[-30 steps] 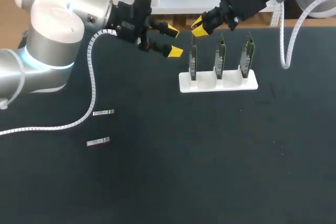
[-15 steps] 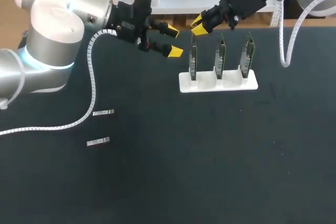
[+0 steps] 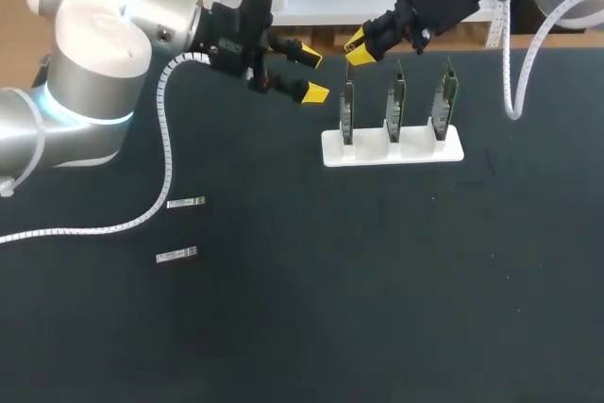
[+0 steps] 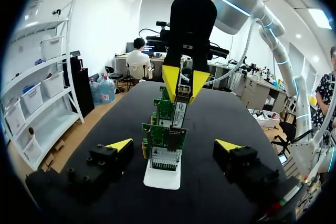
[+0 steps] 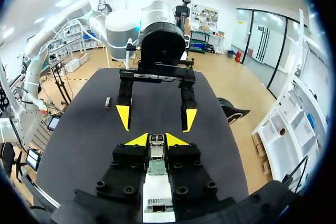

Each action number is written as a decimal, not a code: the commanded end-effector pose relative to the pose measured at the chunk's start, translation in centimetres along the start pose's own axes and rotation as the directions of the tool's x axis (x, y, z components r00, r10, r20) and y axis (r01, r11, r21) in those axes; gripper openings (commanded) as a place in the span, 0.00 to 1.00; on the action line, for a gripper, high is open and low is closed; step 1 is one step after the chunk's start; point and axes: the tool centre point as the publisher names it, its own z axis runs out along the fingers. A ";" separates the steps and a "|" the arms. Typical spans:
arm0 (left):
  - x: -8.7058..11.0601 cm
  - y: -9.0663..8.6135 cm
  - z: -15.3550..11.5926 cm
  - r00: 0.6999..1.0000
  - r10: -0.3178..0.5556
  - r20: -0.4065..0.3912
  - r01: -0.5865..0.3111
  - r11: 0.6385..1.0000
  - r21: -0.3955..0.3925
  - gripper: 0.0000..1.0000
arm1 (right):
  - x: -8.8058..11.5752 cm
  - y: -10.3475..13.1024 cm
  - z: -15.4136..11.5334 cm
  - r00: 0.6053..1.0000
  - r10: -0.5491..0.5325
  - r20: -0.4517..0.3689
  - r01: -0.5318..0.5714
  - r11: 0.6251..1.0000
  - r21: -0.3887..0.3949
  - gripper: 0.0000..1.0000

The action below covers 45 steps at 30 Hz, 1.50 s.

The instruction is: Pick up the optical module with the left hand, and insert it into the network port with the right hand.

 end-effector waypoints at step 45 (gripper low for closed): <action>-0.1 0.2 0.0 1.000 -0.002 -0.005 0.002 1.000 0.003 1.00 | -0.1 0.0 0.2 0.998 -0.069 -0.015 0.069 0.997 0.019 0.00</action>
